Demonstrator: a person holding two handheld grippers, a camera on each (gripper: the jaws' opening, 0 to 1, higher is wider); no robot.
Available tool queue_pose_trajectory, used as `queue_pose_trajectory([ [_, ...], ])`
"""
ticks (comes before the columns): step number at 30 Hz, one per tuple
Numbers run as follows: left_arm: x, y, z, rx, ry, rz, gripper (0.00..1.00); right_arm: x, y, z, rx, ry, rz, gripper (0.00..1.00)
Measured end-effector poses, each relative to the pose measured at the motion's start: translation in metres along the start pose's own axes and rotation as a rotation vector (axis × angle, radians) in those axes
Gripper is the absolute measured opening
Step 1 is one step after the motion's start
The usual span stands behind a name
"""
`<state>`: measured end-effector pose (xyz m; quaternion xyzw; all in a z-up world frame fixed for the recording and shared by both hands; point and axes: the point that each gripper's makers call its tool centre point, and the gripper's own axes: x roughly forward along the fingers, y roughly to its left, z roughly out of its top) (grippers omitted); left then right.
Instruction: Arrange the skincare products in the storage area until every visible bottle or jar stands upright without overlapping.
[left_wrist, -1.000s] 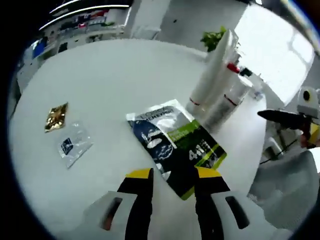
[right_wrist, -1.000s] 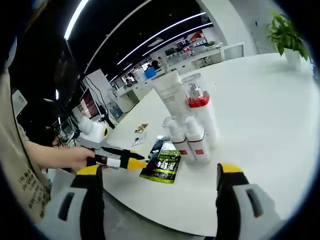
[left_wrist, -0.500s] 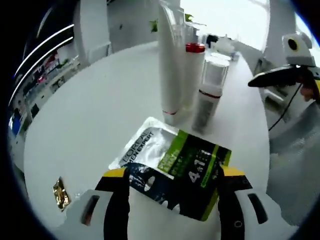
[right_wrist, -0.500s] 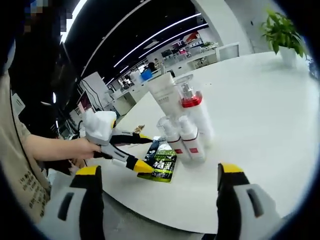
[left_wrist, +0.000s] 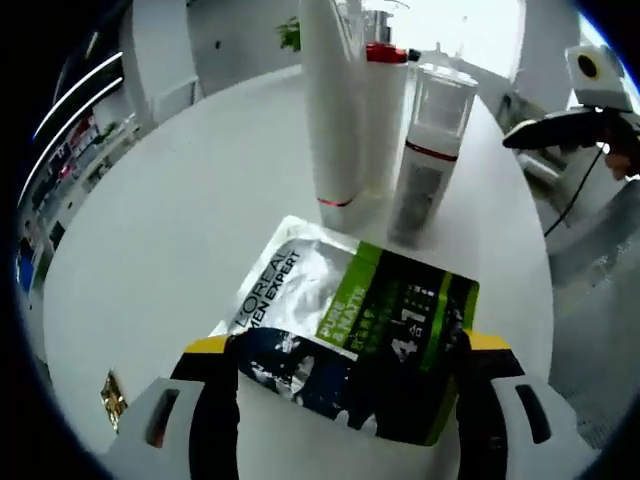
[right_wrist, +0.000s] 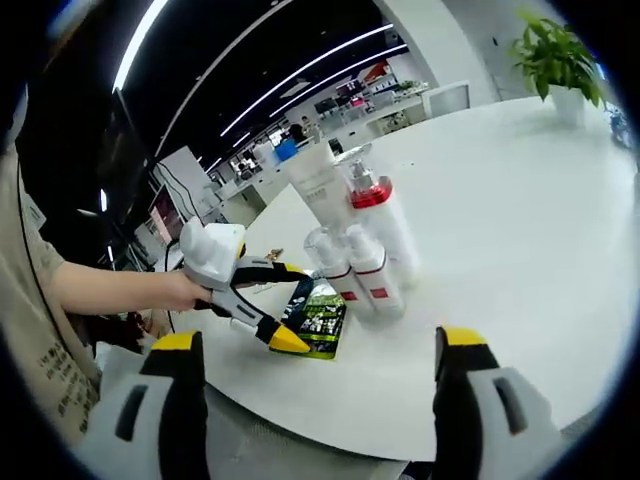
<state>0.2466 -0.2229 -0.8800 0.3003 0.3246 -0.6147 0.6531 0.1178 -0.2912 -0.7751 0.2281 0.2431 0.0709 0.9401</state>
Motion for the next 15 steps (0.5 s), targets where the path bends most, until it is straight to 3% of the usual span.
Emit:
queue_pose_trajectory([
  [15,-0.0052,0.0051,-0.0063,-0.01,0.014,0.01,0.9,0.0023,-0.0001,0.0016,-0.002,0.006,0.009,0.96],
])
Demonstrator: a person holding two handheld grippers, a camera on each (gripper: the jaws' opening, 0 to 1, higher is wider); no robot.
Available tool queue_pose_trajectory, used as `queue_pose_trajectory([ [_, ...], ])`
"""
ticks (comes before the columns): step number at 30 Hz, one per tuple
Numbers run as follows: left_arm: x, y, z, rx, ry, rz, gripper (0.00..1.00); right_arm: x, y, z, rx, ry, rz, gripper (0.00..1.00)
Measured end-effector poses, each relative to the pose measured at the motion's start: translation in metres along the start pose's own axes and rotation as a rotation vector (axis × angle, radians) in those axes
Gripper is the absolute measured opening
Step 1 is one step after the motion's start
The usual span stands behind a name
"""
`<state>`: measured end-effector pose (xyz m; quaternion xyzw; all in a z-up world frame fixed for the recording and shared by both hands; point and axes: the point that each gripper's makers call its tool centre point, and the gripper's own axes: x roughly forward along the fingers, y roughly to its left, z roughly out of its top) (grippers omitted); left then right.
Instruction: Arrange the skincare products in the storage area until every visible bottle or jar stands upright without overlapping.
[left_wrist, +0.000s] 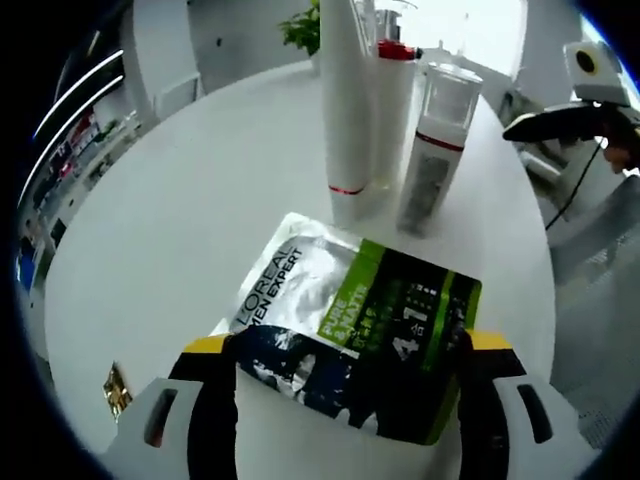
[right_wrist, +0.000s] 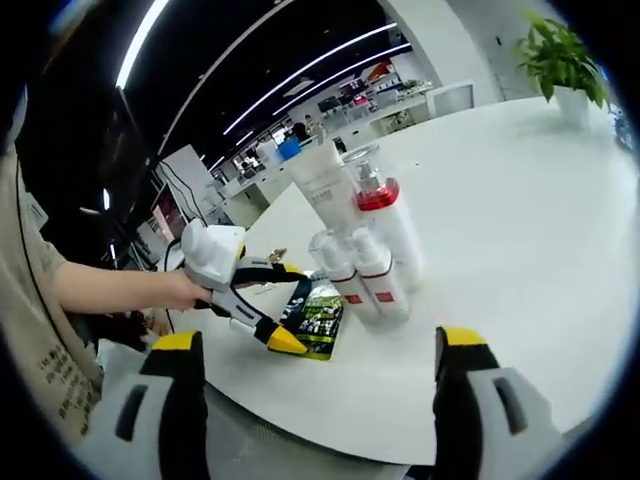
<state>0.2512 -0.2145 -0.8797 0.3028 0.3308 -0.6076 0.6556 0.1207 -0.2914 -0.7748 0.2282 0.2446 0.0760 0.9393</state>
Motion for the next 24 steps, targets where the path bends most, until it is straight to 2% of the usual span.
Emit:
queue_pose_trajectory([
  [15,-0.002,-0.001,-0.004,0.013,0.019,-0.004,0.91,-0.002,0.001,-0.002,0.001,0.007,0.0,0.96],
  [24,-0.016,-0.007,-0.006,-0.024,0.006,0.01,0.92,-0.001,0.007,0.001,-0.003,-0.003,0.014,0.96],
])
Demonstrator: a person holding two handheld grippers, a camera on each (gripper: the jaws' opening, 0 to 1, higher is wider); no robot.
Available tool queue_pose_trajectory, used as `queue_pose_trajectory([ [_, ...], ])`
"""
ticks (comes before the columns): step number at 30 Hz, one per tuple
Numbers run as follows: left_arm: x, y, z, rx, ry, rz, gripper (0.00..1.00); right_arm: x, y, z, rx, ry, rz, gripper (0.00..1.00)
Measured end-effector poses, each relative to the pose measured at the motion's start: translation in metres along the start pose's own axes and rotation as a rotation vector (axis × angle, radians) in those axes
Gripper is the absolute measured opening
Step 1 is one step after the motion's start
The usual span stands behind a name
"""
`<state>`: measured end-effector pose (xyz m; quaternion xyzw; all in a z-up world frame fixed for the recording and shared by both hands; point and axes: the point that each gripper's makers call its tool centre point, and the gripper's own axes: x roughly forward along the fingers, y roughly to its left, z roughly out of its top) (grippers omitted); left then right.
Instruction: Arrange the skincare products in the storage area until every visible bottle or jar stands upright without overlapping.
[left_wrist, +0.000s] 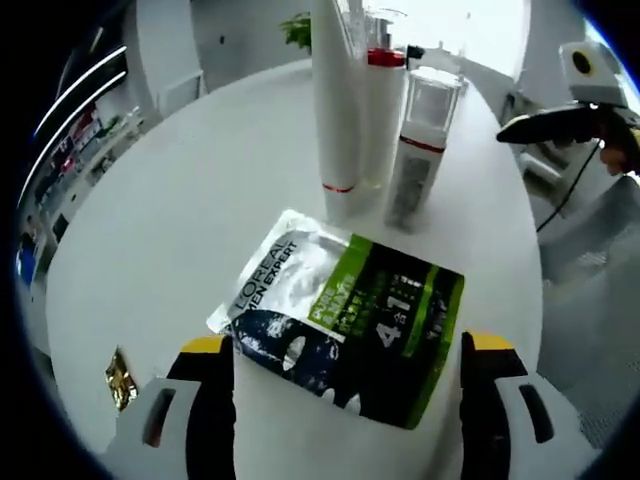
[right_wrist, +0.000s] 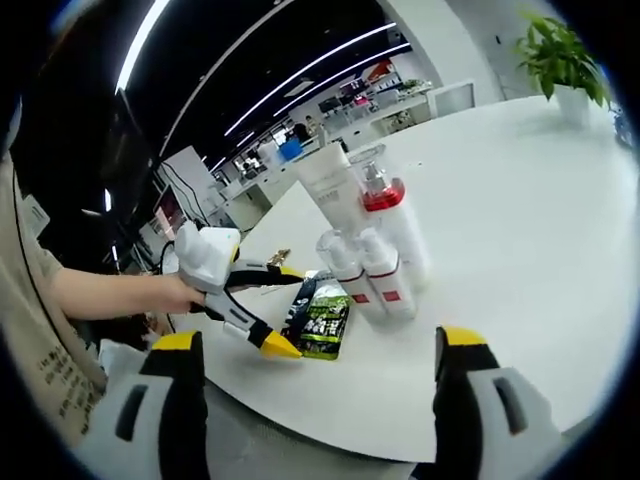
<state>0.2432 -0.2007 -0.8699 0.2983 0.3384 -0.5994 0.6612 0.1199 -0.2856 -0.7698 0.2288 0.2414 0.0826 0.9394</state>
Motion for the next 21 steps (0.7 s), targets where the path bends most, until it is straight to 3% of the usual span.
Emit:
queue_pose_trajectory([
  [8,-0.023,-0.017,-0.003,-0.087,-0.048,0.001,0.97,-0.003,0.006,0.006,-0.001,-0.022,0.003,0.95],
  [21,-0.073,-0.037,-0.023,-0.265,-0.143,0.049,0.97,-0.009,0.023,0.005,-0.027,-0.026,0.034,0.95],
])
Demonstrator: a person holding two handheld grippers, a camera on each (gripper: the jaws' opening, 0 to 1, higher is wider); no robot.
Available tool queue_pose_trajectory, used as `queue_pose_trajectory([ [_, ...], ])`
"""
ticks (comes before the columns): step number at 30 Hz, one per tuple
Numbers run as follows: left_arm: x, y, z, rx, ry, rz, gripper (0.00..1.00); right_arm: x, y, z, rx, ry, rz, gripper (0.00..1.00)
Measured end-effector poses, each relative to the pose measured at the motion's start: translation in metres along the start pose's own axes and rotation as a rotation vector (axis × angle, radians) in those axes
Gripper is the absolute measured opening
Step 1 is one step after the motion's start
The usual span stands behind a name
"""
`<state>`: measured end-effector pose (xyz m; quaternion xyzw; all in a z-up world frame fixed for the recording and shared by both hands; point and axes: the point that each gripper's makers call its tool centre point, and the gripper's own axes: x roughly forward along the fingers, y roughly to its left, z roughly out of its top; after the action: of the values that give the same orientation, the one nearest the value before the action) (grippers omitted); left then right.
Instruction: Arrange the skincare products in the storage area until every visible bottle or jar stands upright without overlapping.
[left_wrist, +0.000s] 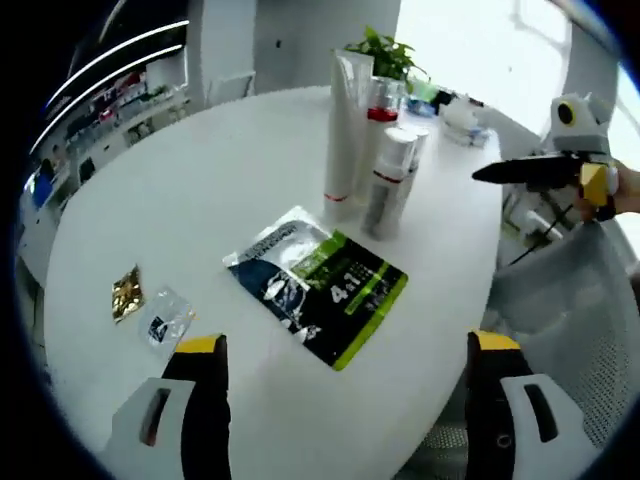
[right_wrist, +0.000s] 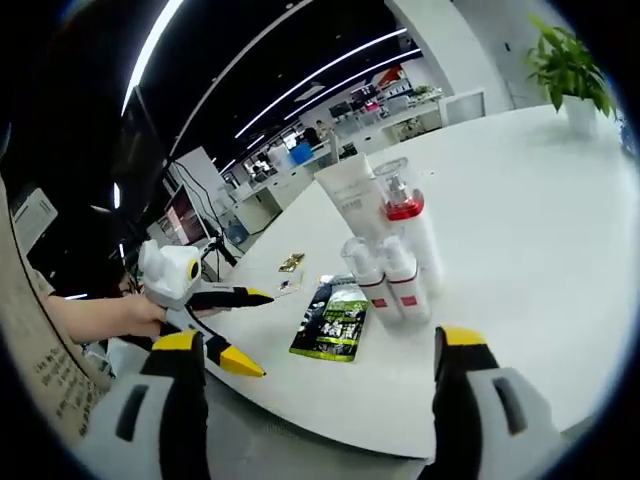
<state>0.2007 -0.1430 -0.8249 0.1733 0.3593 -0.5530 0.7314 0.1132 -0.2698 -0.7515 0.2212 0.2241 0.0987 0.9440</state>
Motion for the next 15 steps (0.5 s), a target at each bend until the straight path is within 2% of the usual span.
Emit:
queue_pose_trajectory([
  [6,-0.024,0.001,-0.004,-0.095,-0.057,0.039,0.97,-0.001,0.001,0.002,-0.013,-0.005,-0.005,0.94],
  [15,-0.058,0.006,-0.02,-0.162,-0.098,0.086,0.97,0.0,0.005,-0.003,-0.03,0.019,0.005,0.93],
])
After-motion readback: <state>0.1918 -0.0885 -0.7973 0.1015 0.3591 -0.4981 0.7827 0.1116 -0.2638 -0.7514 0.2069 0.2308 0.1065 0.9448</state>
